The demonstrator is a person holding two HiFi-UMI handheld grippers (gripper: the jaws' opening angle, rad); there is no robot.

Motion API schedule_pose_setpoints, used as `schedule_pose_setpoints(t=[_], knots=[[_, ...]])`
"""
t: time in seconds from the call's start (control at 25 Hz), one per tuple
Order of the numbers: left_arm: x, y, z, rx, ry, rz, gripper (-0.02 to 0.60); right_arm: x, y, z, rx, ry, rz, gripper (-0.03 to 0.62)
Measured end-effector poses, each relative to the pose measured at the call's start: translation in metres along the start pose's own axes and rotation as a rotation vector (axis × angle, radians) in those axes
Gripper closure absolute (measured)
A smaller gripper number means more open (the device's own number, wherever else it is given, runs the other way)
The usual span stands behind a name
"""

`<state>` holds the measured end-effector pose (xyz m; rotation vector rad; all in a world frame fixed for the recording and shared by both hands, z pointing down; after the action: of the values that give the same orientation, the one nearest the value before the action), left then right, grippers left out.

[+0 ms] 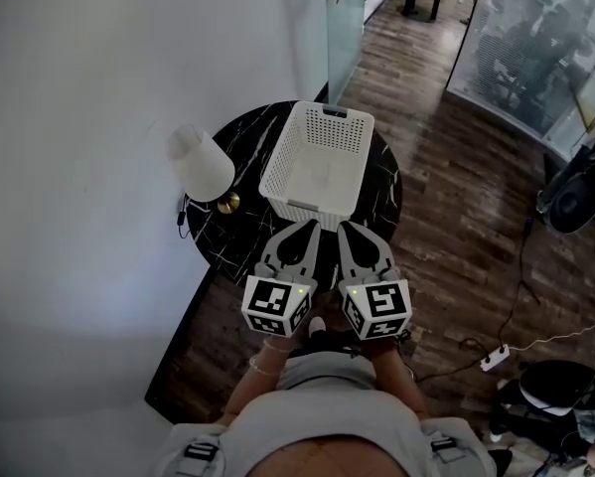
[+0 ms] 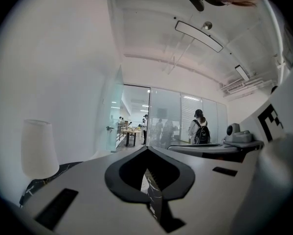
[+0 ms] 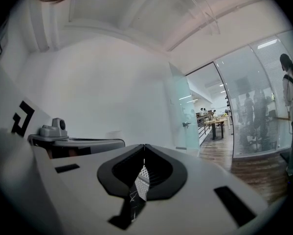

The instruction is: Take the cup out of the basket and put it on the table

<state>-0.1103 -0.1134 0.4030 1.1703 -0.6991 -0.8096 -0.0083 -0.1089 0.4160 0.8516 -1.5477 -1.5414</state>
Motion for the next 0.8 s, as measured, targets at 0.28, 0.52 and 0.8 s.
schedule_pose_setpoints(t=[0.28,0.52,0.8], knots=[[0.016,-0.001,0.028,-0.005,0.047,0.018,0.577,0.018,0.003,-0.006,0.005,0.093,0.003,0.583],[0.024,0.005,0.034,-0.018,0.092,0.054,0.577,0.019,0.01,-0.015,0.026,0.165,0.034,0.583],[0.019,0.005,0.054,-0.058,0.063,0.041,0.577,0.037,0.007,-0.012,-0.013,0.153,0.063,0.583]])
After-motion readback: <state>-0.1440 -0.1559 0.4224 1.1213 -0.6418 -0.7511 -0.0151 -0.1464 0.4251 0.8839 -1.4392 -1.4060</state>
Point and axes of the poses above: the fingertips, and each gripper's own axes: x forward along the fingers, z to its left, y out of its underside, the point moved 5 cm from there along -x, backward along the fingers, and after that the axes turned 9 degrees about -x, right-handed, at the moved point
